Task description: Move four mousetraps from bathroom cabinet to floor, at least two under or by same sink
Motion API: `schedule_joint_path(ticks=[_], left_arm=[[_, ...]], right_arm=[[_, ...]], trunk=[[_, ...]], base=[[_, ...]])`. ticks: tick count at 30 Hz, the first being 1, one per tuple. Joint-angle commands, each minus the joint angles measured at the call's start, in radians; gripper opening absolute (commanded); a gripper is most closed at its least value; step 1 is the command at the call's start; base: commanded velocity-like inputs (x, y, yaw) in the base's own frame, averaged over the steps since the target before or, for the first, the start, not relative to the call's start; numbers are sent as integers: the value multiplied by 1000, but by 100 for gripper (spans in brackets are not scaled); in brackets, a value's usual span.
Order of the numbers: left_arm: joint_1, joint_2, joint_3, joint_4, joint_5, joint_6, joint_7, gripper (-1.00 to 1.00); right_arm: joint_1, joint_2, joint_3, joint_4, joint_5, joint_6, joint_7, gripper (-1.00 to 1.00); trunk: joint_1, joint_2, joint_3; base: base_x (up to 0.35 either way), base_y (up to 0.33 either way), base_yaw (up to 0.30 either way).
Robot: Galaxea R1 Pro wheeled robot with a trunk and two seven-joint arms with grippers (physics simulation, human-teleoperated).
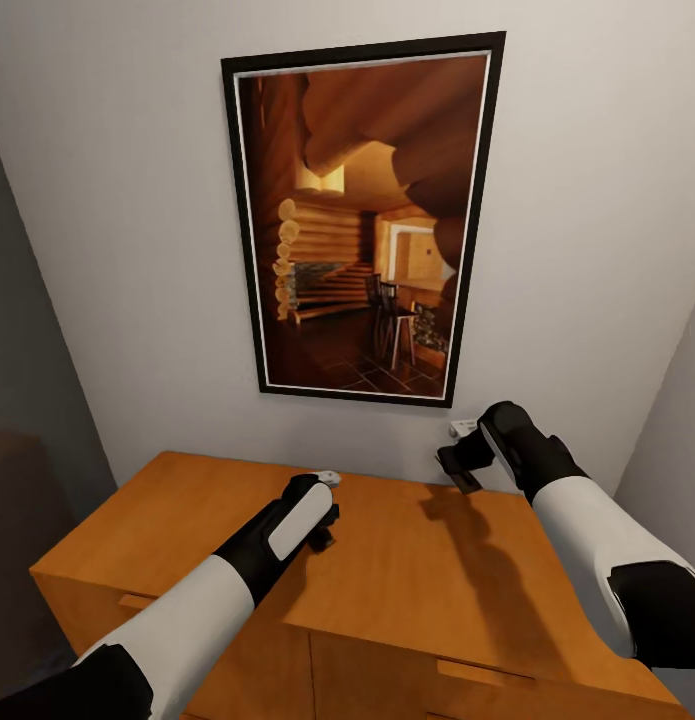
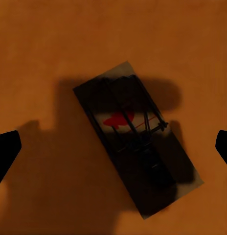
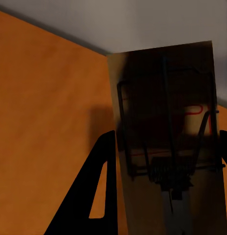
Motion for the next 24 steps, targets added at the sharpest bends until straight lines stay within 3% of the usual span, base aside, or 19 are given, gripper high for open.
schedule_joint_path(ticks=[1, 24], left_arm=[[-1, 0, -2, -1, 5, 3, 7, 100], [-1, 0, -4, -5, 4, 3, 6, 100]], right_arm=[[-1, -1, 4, -1, 9, 2, 10, -100], [-1, -1, 4, -2, 10, 2, 9, -100]], trunk=[[0, -1, -2], [0, -1, -2]], base=[[0, 0, 0], [0, 0, 0]])
